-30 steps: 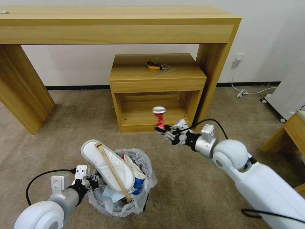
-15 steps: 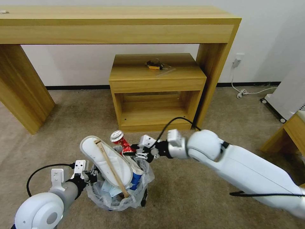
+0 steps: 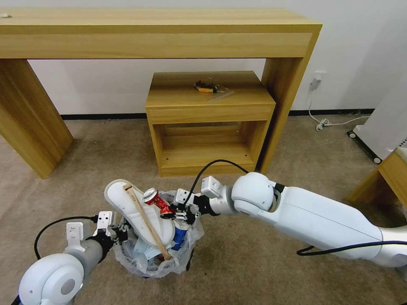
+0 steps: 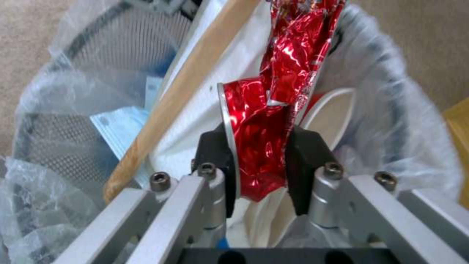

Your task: Pick up the trash bin and place the garbage on the floor into it.

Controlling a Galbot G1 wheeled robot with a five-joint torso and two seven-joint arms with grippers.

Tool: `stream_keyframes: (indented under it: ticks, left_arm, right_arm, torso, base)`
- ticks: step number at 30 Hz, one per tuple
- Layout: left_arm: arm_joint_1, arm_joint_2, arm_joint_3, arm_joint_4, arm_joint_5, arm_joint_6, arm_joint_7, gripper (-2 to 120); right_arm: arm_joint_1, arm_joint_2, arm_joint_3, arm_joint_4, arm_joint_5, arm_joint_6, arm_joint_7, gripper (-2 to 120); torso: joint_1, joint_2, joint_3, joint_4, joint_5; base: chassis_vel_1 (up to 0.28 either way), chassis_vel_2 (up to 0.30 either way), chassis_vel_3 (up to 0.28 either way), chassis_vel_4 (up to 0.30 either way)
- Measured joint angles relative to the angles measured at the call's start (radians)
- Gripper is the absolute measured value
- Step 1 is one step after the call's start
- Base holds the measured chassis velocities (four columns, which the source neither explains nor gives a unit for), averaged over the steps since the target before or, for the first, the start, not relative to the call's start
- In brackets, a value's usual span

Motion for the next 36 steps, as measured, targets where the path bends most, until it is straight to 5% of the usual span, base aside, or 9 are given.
stream_keyframes:
  ticks: [18, 27, 36]
  left_arm:
    - [0.014, -0.016, -0.009, -0.019, 0.003, 0.000, -0.001, 0]
    - [0.017, -0.026, -0.007, -0.023, 0.009, 0.000, 0.000, 0]
    - [0.034, -0.043, -0.017, -0.033, 0.026, 0.000, 0.000, 0]
  right_arm:
    - [-0.041, -0.022, 0.036, 0.066, 0.038, 0.000, 0.103, 93]
    - [-0.085, -0.046, 0.086, 0.120, 0.059, 0.004, 0.163, 100]
    - [-0.293, -0.079, 0.336, 0.152, 0.080, 0.081, 0.392, 100]
  torso:
    - [0.000, 0.000, 0.000, 0.0000, 0.0000]
    - [0.000, 0.000, 0.000, 0.0001, 0.0000]
    - [0.000, 0.000, 0.000, 0.0000, 0.0003]
  base:
    - [0.000, 0.000, 0.000, 0.000]
    - [0.000, 0.000, 0.000, 0.000]
    - [0.000, 0.000, 0.000, 0.000]
